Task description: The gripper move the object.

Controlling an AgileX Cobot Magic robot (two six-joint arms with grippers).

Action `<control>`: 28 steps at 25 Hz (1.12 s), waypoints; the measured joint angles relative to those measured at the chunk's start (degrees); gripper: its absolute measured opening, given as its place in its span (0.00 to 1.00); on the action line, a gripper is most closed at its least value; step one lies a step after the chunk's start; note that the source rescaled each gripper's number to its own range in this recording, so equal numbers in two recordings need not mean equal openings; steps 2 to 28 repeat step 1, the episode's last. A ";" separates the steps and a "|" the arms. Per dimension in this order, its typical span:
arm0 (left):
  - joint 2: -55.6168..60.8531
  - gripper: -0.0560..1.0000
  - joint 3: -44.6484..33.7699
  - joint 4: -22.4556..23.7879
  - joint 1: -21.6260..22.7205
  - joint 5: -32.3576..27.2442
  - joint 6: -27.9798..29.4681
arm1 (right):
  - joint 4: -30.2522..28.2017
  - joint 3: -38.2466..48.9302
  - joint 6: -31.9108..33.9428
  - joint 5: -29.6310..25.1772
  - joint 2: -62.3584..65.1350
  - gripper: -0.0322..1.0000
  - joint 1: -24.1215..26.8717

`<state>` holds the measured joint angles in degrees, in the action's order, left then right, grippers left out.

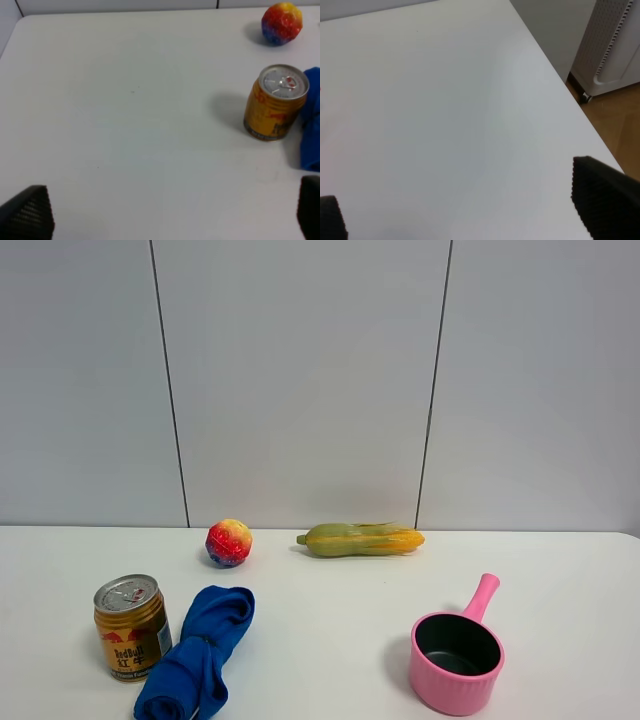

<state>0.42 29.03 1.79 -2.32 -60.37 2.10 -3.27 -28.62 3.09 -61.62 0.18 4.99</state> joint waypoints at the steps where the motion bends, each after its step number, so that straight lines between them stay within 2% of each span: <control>1: 0.00 1.00 0.00 0.00 0.00 0.00 0.00 | 0.00 0.00 0.00 0.00 0.00 0.88 0.00; 28: 0.00 1.00 0.00 0.00 0.00 0.00 0.00 | 0.00 0.00 0.00 0.00 0.00 0.88 0.00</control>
